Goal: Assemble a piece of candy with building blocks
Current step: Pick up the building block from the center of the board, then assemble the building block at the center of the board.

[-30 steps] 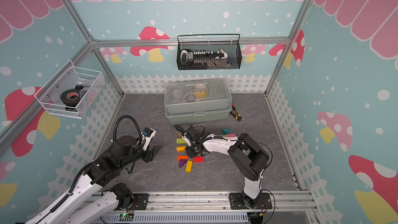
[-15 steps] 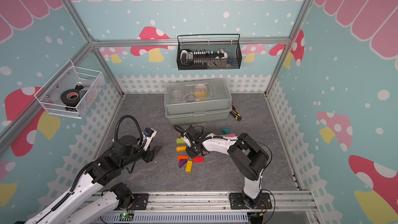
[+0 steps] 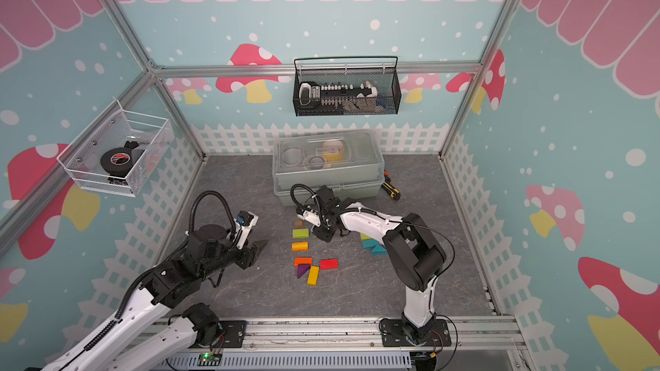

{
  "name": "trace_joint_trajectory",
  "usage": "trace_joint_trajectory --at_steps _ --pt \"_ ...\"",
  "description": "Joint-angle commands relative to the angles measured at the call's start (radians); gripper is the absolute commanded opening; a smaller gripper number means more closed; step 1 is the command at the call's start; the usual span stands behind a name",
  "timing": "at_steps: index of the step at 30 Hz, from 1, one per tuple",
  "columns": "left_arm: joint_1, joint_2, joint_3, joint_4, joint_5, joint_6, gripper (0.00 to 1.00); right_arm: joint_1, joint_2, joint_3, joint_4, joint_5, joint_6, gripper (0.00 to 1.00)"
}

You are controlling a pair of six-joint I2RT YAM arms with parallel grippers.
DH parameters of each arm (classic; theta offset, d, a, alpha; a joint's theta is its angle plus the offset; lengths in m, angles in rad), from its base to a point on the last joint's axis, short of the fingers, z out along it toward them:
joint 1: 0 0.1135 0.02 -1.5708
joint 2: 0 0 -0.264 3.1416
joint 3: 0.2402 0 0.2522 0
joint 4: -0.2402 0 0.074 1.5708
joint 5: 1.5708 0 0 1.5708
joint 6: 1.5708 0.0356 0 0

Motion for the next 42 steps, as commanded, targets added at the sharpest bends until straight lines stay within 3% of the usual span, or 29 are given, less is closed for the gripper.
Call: trace_joint_trajectory --at_steps 1,8,20,42 --pt "0.006 0.001 -0.005 0.006 -0.022 -0.004 0.62 -0.038 0.075 0.061 -0.125 -0.096 -0.186 0.18" --pt "0.007 0.008 -0.007 0.006 -0.022 0.011 0.61 -0.056 0.170 0.181 -0.230 -0.121 -0.371 0.19" --pt "0.006 0.030 -0.007 -0.004 -0.016 0.040 0.61 -0.052 0.241 0.252 -0.277 -0.169 -0.535 0.21" --pt "0.007 0.041 -0.009 -0.003 -0.014 0.044 0.62 -0.028 0.324 0.326 -0.315 -0.165 -0.555 0.26"
